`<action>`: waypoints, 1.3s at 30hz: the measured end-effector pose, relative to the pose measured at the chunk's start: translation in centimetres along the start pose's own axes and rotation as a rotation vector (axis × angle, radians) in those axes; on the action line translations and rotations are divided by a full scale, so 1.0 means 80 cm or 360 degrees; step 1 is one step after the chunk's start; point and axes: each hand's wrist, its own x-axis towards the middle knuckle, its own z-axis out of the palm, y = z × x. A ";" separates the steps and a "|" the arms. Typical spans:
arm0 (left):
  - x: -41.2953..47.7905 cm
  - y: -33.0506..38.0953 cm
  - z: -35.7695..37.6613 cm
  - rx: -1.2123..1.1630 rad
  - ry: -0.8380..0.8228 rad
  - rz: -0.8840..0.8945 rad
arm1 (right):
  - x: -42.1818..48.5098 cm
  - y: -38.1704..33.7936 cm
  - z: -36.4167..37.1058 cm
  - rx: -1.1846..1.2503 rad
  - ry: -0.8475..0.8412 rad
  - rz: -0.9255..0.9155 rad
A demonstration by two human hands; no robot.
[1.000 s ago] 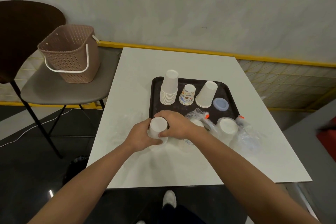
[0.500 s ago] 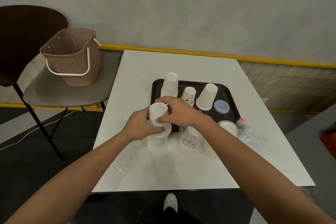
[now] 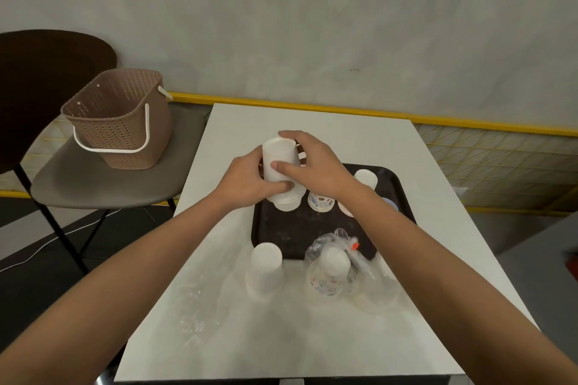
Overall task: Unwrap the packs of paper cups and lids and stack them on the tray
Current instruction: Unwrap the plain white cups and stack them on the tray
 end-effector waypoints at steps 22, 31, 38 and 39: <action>0.131 -0.028 0.042 0.0140 -0.0022 -0.0078 | 0.095 0.091 -0.017 0.0076 -0.0068 0.0237; 0.114 -0.066 0.070 0.0225 -0.0212 -0.0160 | 0.079 0.125 0.010 -0.0020 -0.0308 0.0288; 0.118 -0.074 0.073 0.0217 -0.0197 -0.0166 | 0.079 0.130 0.017 0.0047 -0.0241 0.0327; 0.118 -0.075 0.074 0.0221 -0.0195 -0.0168 | 0.078 0.130 0.018 0.0048 -0.0235 0.0329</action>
